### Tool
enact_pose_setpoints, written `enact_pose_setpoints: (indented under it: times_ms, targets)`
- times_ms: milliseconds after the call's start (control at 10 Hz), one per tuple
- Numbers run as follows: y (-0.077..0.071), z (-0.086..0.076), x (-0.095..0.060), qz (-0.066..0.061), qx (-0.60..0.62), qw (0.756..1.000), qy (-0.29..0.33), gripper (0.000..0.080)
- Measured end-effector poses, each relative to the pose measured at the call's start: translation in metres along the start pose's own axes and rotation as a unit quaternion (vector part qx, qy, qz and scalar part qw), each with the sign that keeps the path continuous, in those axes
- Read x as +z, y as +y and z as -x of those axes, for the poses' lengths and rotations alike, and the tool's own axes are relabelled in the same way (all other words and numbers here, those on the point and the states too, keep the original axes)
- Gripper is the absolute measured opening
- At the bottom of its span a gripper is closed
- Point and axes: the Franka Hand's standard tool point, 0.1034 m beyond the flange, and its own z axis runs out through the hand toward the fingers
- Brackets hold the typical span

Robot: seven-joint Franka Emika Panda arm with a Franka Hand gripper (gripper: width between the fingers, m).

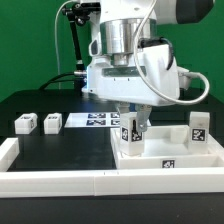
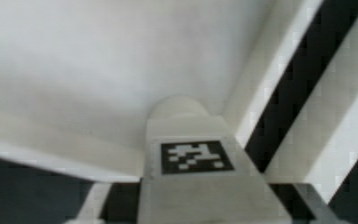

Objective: Assemble square table

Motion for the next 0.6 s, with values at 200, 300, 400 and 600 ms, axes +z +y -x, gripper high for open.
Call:
enact_pose_setpoints:
  times_ms: [200, 300, 400, 600]
  targets:
    - [0.0001, -0.0003, 0.0001, 0.000, 0.046, 0.999, 0.000, 0.0295]
    - [0.0001, -0.0001, 0.0003, -0.002, 0.088, 0.996, -0.002, 0.0295]
    - [0.0002, -0.0001, 0.0003, -0.002, 0.117, 0.993, -0.002, 0.0295]
    - [0.0016, 0.0004, 0.0004, -0.008, 0.216, 0.976, -0.005, 0.0295]
